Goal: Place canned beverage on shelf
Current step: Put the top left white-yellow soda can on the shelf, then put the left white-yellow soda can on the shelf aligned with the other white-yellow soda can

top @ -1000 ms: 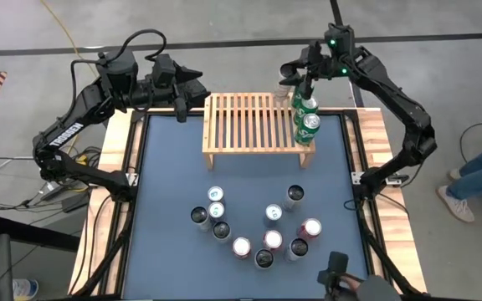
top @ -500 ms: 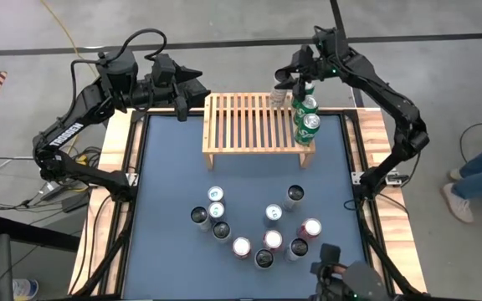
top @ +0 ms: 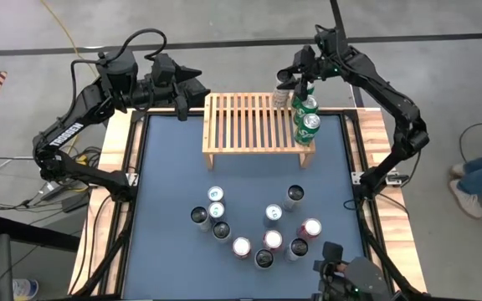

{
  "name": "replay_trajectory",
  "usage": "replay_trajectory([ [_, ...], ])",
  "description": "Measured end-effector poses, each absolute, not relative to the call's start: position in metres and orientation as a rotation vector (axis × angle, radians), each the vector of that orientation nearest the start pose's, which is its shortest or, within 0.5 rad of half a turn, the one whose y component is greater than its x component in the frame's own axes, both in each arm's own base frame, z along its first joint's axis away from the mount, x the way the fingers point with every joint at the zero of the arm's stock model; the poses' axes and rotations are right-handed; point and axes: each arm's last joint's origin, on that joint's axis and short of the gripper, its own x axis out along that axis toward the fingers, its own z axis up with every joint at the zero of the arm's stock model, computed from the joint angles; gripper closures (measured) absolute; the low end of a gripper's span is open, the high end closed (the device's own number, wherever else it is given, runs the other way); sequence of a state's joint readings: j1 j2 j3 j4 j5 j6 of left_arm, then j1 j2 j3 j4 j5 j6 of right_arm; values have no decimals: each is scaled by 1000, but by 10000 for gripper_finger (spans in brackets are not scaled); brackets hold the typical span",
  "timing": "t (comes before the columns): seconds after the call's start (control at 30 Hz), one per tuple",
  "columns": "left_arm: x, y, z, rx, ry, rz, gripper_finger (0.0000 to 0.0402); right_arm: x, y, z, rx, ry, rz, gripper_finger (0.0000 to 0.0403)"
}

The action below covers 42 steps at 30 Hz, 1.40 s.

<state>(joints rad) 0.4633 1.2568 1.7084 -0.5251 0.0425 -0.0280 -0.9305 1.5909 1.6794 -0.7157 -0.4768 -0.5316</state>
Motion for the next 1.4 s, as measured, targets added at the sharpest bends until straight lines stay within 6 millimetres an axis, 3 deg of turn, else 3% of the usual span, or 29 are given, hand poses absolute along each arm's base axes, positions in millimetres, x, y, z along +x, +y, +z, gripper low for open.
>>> replay_trajectory([
  [0.27,205,101,508,-46,66,424,90,213,-264,392,-88,593,-290,189],
  [0.63,205,101,508,-48,66,423,90,213,-263,393,-91,590,-289,160],
  [1.07,205,101,508,-48,66,422,90,213,-263,394,-92,588,-293,97],
  [1.27,205,101,507,-51,76,419,90,210,-259,411,-117,559,-306,85],
  [1.4,206,99,504,-67,110,378,90,206,-253,435,-144,531,-318,84],
])
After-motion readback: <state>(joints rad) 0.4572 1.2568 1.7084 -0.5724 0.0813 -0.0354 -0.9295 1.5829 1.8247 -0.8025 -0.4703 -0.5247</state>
